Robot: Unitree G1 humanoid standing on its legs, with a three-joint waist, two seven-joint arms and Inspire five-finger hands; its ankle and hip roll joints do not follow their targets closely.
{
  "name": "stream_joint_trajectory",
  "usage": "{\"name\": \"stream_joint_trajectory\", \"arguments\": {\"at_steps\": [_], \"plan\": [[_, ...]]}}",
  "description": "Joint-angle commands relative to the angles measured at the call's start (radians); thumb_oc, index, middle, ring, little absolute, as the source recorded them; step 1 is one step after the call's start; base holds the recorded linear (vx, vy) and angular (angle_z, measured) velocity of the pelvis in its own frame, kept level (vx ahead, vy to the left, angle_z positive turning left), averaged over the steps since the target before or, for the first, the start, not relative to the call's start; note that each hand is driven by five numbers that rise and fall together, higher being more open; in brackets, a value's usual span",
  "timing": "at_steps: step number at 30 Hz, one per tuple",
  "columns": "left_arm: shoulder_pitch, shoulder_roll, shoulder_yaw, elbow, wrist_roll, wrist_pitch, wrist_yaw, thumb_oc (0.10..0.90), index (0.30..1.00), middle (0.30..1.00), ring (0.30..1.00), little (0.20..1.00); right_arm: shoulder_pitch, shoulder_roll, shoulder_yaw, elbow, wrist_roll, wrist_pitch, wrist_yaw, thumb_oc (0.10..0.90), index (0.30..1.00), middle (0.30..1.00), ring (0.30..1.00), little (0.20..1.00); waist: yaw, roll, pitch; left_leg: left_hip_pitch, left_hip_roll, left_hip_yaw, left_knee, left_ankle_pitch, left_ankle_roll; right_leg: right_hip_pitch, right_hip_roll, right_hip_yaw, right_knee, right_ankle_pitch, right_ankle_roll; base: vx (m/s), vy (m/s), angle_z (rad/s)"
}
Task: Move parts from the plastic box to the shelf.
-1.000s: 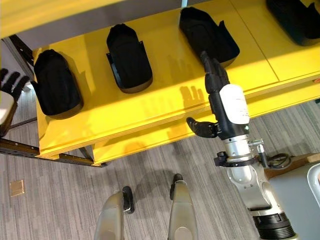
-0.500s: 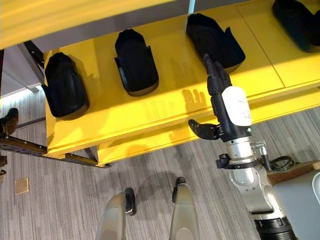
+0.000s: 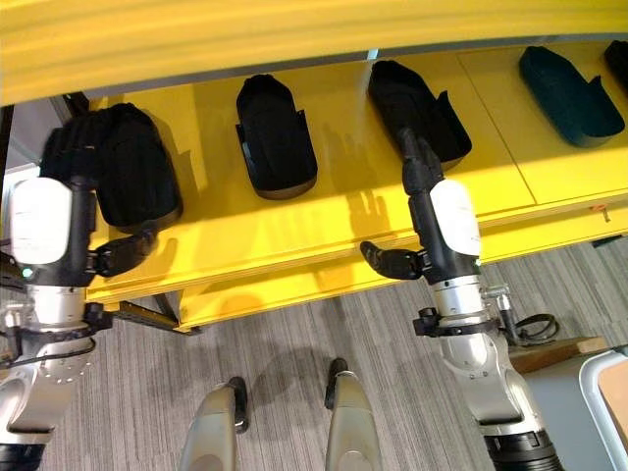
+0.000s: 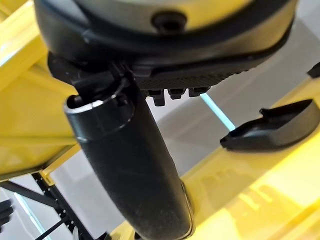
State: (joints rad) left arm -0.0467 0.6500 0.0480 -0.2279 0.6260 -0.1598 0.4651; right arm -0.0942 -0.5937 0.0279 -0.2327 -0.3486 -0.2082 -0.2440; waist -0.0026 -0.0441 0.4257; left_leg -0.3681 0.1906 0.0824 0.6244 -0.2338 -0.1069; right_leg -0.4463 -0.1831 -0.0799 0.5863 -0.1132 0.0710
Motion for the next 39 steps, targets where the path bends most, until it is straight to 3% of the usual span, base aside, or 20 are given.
{"name": "stream_joint_trajectory", "arguments": {"at_steps": [1,7,20,39], "plan": [[-0.06,0.035,-0.006,-0.083,-0.023,-0.034,0.034,0.9,1.0,1.0,1.0,1.0,-0.07,0.031,-0.012,-0.089,0.078,-0.054,-0.051,0.9,1.0,1.0,1.0,1.0,-0.004,-0.042,-0.052,0.048,0.023,-0.024,-0.056,0.018,-0.013,0.065,-0.048,0.0,-0.066,0.067,0.045,0.01,-0.025,0.06],[-0.04,0.027,-0.085,-0.104,-0.011,-0.044,0.022,0.9,1.0,1.0,1.0,1.0,-0.066,0.045,0.013,-0.097,0.098,-0.066,-0.074,0.9,1.0,1.0,1.0,1.0,0.003,-0.06,-0.047,0.051,0.029,-0.03,-0.066,0.023,-0.011,0.071,-0.042,-0.005,-0.075,0.07,0.046,0.0,-0.004,0.01],[0.037,0.047,-0.146,-0.158,-0.023,-0.076,0.022,0.9,1.0,1.0,1.0,1.0,-0.067,0.053,0.042,-0.098,0.094,-0.074,-0.123,0.9,1.0,1.0,1.0,1.0,0.025,-0.085,-0.031,0.047,0.021,-0.041,-0.065,0.026,-0.005,0.083,-0.048,-0.019,-0.077,0.073,0.046,0.0,-0.004,0.03],[0.027,0.051,-0.257,-0.141,-0.112,-0.1,-0.045,0.9,1.0,1.0,1.0,1.0,-0.084,0.061,0.06,-0.095,0.077,-0.063,-0.168,0.9,1.0,1.0,1.0,1.0,0.027,-0.097,-0.016,0.047,0.015,-0.043,-0.065,0.03,-0.002,0.088,-0.052,-0.022,-0.088,0.081,0.047,0.0,0.001,0.02]]}}
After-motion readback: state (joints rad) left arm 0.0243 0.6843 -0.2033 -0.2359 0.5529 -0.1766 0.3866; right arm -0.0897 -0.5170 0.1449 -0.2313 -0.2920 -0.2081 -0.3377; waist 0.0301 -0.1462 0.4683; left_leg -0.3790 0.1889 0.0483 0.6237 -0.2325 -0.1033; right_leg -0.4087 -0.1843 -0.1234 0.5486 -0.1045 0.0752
